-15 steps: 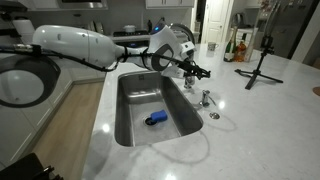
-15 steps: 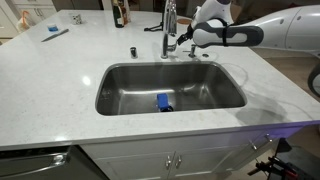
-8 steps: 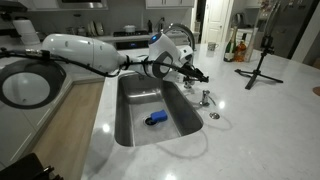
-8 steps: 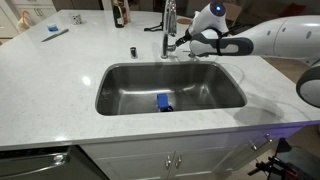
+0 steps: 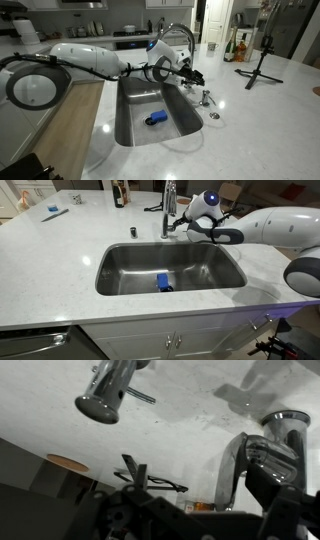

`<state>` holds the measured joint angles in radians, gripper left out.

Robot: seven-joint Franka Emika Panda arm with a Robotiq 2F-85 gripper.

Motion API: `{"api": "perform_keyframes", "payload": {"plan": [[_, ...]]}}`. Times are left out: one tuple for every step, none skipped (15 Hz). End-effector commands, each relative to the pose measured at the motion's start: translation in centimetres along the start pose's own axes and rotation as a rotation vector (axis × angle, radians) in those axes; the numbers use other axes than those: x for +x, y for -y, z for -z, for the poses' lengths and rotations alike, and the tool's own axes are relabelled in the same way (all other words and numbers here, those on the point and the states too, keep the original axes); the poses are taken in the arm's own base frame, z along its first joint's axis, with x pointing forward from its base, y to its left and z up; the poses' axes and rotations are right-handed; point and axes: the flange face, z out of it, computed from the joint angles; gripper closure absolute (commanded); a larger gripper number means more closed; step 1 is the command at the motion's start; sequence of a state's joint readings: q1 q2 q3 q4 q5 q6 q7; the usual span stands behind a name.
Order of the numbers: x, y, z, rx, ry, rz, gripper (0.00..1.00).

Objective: Open the tap

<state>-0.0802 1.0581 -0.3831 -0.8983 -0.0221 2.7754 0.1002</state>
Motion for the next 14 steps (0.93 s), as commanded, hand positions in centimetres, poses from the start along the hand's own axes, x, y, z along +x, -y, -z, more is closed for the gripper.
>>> {"api": "perform_keyframes", "payload": {"plan": [[1.2,0.0,0.8,0.089,-0.031,-0.072,0.00],[1.3,-0.1,0.8,0.109,-0.036,-0.106,0.00],[1.5,-0.3,0.9,0.136,-0.042,-0.147,0.00],[1.6,-0.7,0.9,0.143,-0.055,-0.181,0.00],[1.7,-0.9,1.0,0.140,-0.065,-0.197,0.00],[1.8,-1.2,1.1,0.128,-0.079,-0.195,0.00],[1.9,-1.6,1.2,0.110,-0.094,-0.187,0.00],[1.9,-1.9,1.1,0.090,-0.106,-0.182,0.00],[1.8,-2.2,1.1,0.081,-0.114,-0.176,0.00],[1.8,-2.3,1.1,0.066,-0.119,-0.167,0.00],[1.7,-2.5,1.0,0.059,-0.120,-0.159,0.00],[1.5,-2.5,0.7,0.057,-0.111,-0.151,0.00],[1.2,-2.4,0.3,0.062,-0.098,-0.145,0.00],[1.3,-2.7,0.6,0.071,-0.093,-0.150,0.00]]}}
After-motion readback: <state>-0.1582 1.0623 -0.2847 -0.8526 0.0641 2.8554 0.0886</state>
